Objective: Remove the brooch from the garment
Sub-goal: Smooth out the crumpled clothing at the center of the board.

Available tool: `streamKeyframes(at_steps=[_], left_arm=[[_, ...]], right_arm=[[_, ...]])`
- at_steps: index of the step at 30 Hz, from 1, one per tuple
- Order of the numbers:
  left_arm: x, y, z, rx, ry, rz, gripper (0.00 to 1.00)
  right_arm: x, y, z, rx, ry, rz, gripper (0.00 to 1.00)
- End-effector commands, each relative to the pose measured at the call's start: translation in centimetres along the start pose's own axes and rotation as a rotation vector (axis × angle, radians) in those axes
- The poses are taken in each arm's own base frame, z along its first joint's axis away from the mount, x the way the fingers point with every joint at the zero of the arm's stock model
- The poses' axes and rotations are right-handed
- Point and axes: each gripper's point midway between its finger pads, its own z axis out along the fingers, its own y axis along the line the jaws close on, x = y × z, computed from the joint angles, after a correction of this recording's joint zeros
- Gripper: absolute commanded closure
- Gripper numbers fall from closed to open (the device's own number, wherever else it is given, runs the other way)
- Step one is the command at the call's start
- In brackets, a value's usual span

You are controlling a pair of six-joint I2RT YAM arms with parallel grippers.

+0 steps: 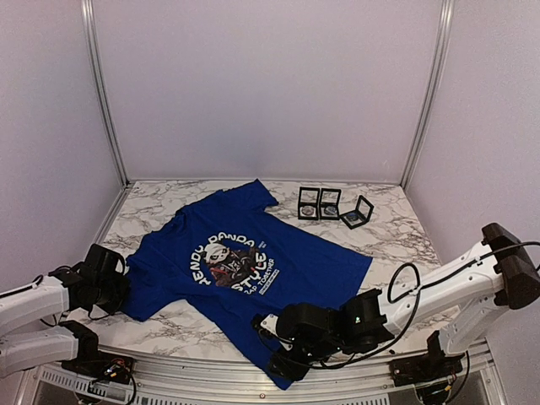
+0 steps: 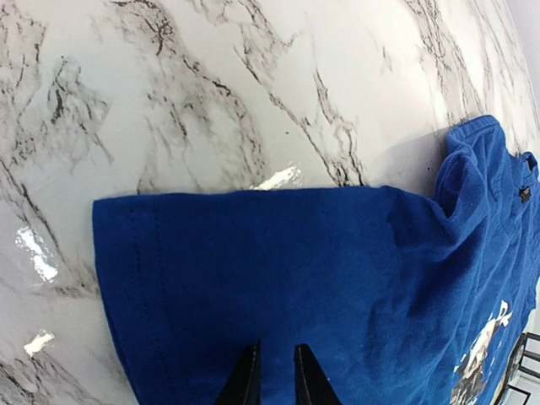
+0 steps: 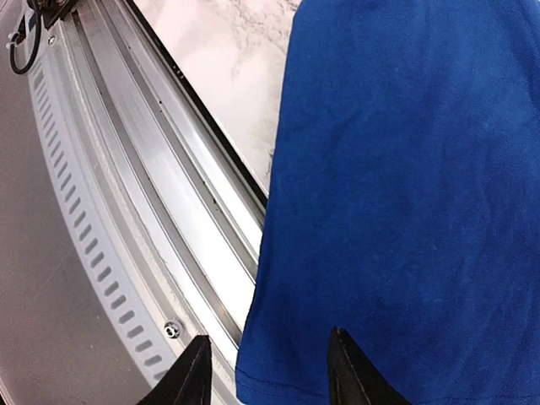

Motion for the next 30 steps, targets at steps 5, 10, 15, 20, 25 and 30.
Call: streamKeyframes(at_steps=[5, 10, 15, 20, 25, 30], left_arm=[[-0.6, 3.2, -1.2, -0.064, -0.041, -0.074, 0.86], [-0.5, 3.3, -1.2, -0.067, -0.039, -0.063, 0.86], [-0.6, 3.4, -1.3, -0.071, -0.043, -0.062, 0.86], [-1.3, 2.7, -1.9, -0.06, -0.07, -0.036, 0.86], [-2.7, 0.2, -3.2, -0.033, -0.108, 0.032, 0.85], [-3.6, -2.6, -4.1, 0.0, -0.123, 0.107, 0.85]], right_arm=[[2.3, 1.1, 1.2, 0.031, 0.064, -0.037, 0.55], [3.0, 0.4, 2.3, 0.114, 0.076, -0.042, 0.57], [3.5, 0.1, 2.8, 0.158, 0.092, -0.052, 0.69], [2.9, 1.0, 1.6, 0.12, 0.075, -0.06, 0.93], [2.0, 3.1, 0.0, 0.03, 0.064, -0.102, 1.0], [3.0, 5.0, -0.2, -0.093, 0.108, -0.122, 1.0]])
